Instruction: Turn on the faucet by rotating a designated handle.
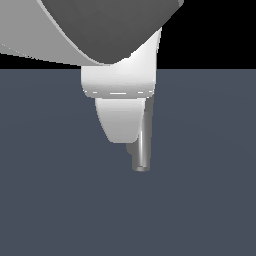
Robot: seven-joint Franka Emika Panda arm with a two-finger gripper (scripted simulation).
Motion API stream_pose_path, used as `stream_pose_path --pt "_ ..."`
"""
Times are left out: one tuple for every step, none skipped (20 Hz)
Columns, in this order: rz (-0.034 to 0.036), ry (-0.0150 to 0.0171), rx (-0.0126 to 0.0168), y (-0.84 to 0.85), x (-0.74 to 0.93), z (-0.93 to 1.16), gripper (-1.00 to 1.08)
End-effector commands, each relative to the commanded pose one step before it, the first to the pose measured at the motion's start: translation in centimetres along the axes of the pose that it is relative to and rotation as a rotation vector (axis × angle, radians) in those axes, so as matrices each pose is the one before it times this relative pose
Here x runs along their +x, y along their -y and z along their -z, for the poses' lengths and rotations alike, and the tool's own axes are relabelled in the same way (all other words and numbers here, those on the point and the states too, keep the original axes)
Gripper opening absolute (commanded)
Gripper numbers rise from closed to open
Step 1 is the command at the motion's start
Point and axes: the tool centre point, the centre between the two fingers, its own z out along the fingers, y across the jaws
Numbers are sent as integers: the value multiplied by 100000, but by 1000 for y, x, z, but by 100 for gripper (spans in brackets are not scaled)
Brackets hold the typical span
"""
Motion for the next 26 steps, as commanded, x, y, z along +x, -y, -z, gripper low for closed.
stream_pose_path --pt "-1533 -768 -80 -119 1087 -22 -100" --pt "-52 -30 -34 -29 198 -10 -100" --pt "0 0 0 -28 173 6 -100" --pt "-52 -30 -34 -29 200 -10 -100" --pt "0 0 0 -28 175 6 -100" --pt "-52 -31 -33 -30 202 -9 -100" --pt "0 0 0 -28 177 6 -100" --pt "-52 -31 -33 -30 204 -9 -100" --pt "0 0 0 -28 179 6 -100" --pt "-64 -38 -40 -31 212 -12 -100" --pt "0 0 0 -29 181 6 -100" --pt "-52 -31 -33 -31 208 -9 -100" --pt "0 0 0 -29 183 6 -100" --pt "-37 -22 -23 -30 203 -4 -100" --pt "-37 -22 -23 -30 204 -4 -100" --pt "0 0 0 -29 187 6 -100" --pt "-52 -32 -32 -31 214 -8 -100" --pt "-37 -23 -23 -31 207 -4 -100" --pt "0 0 0 -29 190 6 -100" --pt "-52 -32 -32 -32 217 -8 -100" --pt "0 0 0 -29 193 6 -100" --pt "-52 -32 -31 -32 220 -8 -100" --pt "-37 -23 -22 -31 213 -3 -100" --pt "0 0 0 -29 196 6 -100" --pt "-52 -33 -31 -32 223 -7 -100" --pt "0 0 0 -29 199 6 -100"
